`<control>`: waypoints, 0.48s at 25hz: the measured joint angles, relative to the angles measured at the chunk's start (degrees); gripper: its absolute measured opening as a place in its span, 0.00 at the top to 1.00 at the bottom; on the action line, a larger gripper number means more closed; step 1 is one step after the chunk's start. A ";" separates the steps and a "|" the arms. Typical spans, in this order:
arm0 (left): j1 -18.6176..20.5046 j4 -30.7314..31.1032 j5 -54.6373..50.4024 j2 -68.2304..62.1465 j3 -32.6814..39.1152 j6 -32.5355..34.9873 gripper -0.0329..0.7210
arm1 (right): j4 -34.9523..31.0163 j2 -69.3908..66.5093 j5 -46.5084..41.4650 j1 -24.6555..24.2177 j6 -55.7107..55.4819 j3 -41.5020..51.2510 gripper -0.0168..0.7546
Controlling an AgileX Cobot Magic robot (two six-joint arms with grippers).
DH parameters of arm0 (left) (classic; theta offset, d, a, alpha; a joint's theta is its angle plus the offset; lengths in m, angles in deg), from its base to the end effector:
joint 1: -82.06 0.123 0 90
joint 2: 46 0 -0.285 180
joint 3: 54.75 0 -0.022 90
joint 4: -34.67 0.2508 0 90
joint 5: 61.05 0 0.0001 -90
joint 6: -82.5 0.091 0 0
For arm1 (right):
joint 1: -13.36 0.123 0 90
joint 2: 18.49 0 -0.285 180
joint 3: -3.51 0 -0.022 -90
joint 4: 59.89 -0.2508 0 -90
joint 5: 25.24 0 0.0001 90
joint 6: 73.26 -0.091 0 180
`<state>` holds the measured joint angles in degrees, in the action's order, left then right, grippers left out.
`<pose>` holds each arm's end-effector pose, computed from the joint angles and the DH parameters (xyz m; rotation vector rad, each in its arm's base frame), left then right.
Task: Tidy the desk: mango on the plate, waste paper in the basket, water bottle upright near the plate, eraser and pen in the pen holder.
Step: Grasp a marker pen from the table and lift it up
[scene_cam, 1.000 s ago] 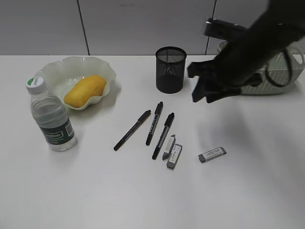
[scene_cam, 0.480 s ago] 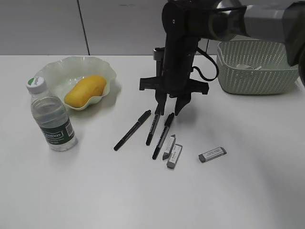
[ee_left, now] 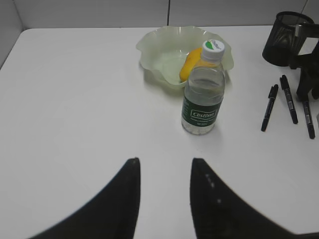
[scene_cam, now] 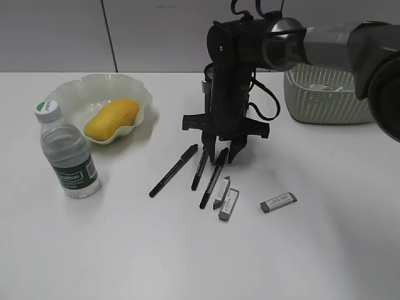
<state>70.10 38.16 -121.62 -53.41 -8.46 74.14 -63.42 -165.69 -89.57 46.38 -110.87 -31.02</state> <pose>-0.0095 0.0069 0.2886 0.0584 1.9955 -0.1564 0.4032 0.2681 0.1103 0.1648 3.1248 0.1192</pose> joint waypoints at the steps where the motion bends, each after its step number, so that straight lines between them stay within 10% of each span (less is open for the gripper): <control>1: 0.00 0.00 0.00 0.00 0.00 0.00 0.62 | 0.00 -0.24 0.14 0.00 -0.07 0.00 0.59; 6: 0.00 0.00 0.00 0.00 0.00 0.00 0.62 | 0.34 -1.20 0.34 0.00 -0.18 -0.05 0.79; 12: 0.00 0.00 0.00 0.00 0.00 0.00 0.62 | 12.73 2.55 0.11 1.37 1.17 0.01 0.81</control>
<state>70.10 38.16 -121.62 -53.41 -8.46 74.14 -50.69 -163.14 -89.46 47.75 -109.70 -31.01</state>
